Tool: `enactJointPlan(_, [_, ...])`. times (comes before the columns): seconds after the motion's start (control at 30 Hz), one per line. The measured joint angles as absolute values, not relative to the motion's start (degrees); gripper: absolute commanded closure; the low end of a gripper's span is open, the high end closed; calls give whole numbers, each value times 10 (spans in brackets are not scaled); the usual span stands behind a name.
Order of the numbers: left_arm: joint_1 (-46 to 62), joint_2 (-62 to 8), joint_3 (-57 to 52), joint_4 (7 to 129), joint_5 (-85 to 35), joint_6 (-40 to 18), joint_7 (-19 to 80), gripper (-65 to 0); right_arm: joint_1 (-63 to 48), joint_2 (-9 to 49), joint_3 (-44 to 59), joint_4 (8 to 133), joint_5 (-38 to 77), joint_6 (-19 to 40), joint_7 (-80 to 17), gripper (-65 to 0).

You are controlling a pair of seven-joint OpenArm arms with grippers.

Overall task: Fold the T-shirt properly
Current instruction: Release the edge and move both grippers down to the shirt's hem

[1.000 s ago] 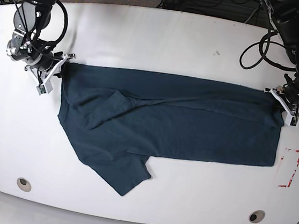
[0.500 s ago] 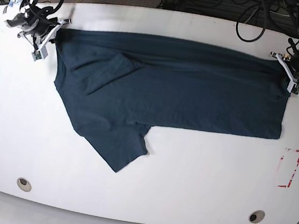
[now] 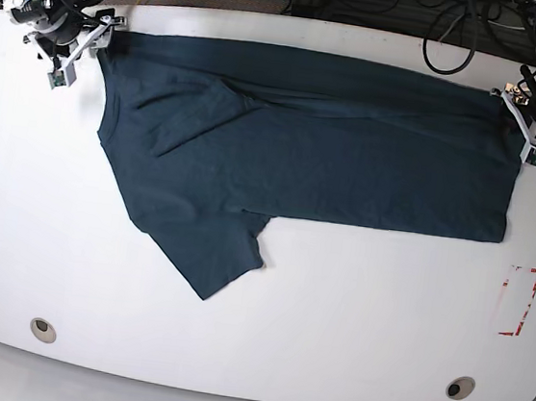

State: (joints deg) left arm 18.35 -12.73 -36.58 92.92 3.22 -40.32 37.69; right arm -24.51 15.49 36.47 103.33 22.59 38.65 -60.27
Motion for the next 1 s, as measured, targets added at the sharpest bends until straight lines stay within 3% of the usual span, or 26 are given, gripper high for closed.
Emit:
enactJointPlan(0.47, [166,-129,-393,1017,-77,-403,443,-381,-161,142,367,1075,223,384,-605,-417])
enactJointPlan(1.0, [24,-115,-374,954,-25,-402,442,-379,75,164,294,857,208,380,-602,-415])
